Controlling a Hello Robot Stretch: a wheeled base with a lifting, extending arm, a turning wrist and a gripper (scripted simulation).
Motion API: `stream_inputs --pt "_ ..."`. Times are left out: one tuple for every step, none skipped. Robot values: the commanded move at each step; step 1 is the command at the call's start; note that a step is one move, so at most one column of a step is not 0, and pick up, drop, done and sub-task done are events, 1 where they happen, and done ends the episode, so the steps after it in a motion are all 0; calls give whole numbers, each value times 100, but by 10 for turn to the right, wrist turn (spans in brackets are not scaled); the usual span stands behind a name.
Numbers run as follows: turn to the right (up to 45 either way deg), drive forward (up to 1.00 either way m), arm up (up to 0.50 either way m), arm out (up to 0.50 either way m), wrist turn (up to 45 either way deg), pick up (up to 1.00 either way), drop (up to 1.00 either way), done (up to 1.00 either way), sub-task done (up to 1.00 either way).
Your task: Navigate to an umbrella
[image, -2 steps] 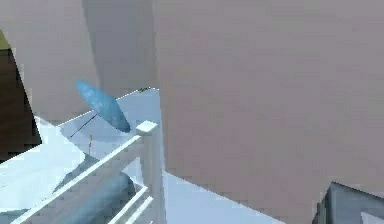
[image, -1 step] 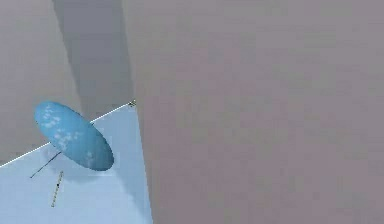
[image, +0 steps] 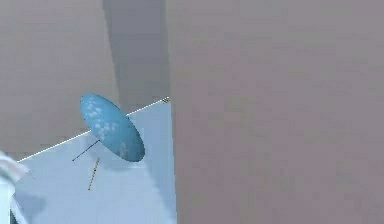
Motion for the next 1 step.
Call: stream_inputs --pt "0 20 0 0 0 0 0 0 0"
